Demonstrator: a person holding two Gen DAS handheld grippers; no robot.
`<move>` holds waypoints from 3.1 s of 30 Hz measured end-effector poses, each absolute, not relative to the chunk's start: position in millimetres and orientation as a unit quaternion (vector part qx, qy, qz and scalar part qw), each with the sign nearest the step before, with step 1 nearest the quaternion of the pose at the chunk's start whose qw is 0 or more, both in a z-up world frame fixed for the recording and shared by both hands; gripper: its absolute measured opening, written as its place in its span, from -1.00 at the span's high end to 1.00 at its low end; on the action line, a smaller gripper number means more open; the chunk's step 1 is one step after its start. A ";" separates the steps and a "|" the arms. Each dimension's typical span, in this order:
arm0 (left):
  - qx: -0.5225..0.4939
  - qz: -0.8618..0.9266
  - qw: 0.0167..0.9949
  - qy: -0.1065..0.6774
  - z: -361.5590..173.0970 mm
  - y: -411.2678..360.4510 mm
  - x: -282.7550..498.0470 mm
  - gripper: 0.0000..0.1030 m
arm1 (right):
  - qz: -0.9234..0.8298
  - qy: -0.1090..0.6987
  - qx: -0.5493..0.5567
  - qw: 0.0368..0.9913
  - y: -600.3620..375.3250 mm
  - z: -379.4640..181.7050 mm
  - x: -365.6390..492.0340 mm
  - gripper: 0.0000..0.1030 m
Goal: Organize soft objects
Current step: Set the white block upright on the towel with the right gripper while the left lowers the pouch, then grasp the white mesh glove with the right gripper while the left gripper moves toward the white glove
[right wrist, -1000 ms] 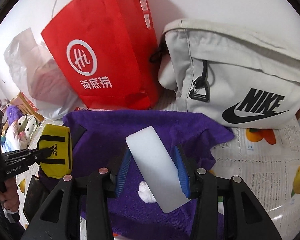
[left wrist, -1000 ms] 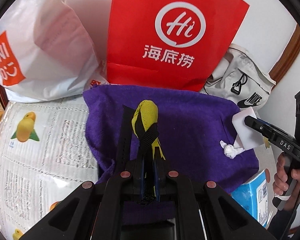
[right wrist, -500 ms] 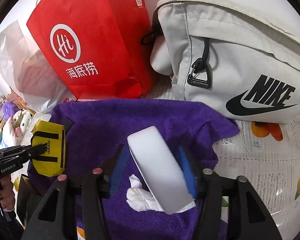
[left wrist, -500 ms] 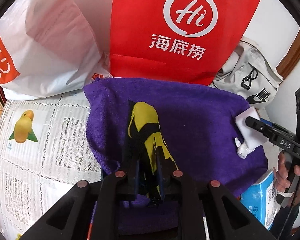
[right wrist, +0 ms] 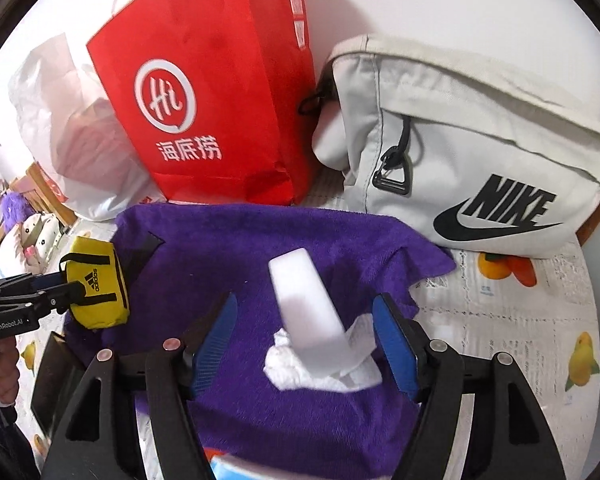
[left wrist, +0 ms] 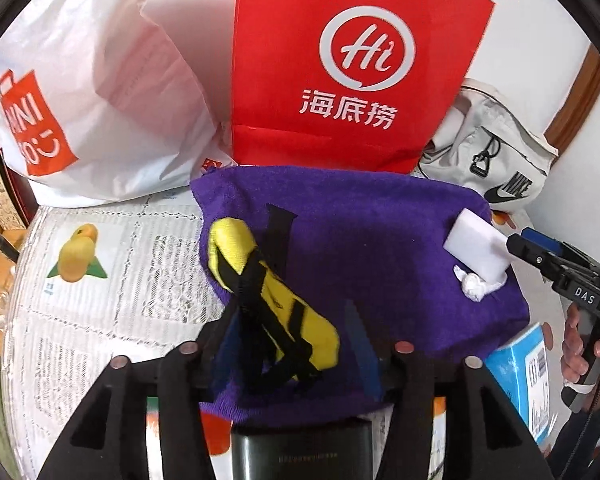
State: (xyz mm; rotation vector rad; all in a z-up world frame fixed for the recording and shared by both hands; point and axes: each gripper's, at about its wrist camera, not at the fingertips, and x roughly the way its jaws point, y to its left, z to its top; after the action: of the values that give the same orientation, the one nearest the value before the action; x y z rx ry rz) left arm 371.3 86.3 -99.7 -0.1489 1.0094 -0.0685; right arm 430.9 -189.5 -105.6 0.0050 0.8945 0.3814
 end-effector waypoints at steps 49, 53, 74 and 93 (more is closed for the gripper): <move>-0.086 0.016 0.903 0.421 -56.4 121.6 246.7 -0.44 | 0.223 0.385 0.024 0.895 -200.6 -62.7 262.0 -0.36; -0.096 0.009 0.901 0.422 -58.1 119.1 222.5 -0.44 | 0.234 0.383 0.022 0.893 -196.8 -62.7 228.7 -0.36; -0.115 -0.043 0.877 0.465 -115.0 92.4 146.1 -0.45 | 0.249 0.478 0.055 0.840 -179.5 -162.3 166.7 -0.34; -0.136 -0.052 0.872 0.467 -125.5 101.5 123.8 -0.45 | 0.249 0.415 -0.006 0.875 -163.0 -132.4 137.7 -0.66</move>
State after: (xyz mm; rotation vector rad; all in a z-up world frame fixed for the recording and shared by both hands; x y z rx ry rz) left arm 123.8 101.5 -125.5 -0.2851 0.9752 -0.1092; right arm 137.7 -163.0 -132.4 -0.0120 0.8654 0.5192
